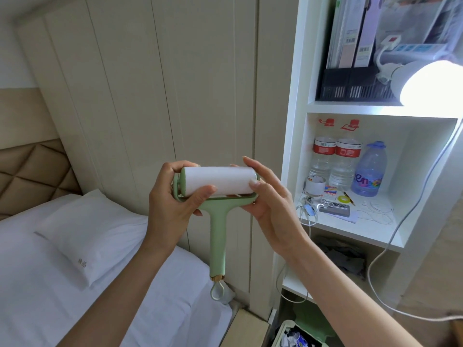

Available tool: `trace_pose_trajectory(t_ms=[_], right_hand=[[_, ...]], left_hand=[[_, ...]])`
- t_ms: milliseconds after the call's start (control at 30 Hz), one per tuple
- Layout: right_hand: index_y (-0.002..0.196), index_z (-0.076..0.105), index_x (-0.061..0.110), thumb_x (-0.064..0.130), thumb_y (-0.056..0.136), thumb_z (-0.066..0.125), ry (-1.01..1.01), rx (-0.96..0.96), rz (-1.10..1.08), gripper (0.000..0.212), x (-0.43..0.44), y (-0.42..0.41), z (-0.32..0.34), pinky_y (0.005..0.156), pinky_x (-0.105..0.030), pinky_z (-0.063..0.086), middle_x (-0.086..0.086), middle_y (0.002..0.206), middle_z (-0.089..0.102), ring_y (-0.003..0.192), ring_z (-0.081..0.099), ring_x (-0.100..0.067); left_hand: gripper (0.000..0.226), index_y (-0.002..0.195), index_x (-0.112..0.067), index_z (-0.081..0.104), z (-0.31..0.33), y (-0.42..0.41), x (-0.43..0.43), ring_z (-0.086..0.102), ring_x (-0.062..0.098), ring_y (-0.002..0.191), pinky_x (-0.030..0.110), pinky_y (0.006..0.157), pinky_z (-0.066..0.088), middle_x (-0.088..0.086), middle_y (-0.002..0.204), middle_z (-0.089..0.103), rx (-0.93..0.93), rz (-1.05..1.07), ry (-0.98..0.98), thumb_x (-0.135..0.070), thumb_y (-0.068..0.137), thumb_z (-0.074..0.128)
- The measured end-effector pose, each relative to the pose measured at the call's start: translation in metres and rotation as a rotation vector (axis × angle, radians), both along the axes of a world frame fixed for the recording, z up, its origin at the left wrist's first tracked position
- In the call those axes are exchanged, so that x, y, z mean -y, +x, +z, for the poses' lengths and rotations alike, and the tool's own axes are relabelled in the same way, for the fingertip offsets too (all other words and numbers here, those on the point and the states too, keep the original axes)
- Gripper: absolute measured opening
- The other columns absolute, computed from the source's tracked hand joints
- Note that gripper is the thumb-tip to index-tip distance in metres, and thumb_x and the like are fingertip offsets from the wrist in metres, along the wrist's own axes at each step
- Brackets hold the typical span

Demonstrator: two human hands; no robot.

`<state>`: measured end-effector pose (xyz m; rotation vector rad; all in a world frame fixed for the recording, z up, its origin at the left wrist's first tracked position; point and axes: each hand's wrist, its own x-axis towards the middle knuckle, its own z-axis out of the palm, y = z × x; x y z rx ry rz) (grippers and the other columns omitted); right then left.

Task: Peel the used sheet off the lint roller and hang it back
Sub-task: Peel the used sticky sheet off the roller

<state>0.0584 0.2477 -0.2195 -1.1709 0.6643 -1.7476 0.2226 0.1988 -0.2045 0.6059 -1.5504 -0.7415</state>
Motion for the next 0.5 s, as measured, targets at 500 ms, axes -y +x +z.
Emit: trace_pose_trajectory(t_ms=[500], right_hand=[[0.132,0.053,0.017,0.018,0.07,0.071,-0.035,0.111,0.244,0.064,0.0054,-0.0071,-0.0062,0.096,-0.038,0.049,-0.015,0.12,0.058,0.11,0.052,-0.028]], left_hand=[[0.041,0.093,-0.031,0.054,-0.0001,-0.0003,0.0059,0.065,0.002,0.078,0.018,0.042,0.049,-0.008,0.098,0.059,-0.003,-0.004,0.019,-0.047,0.058,0.07]])
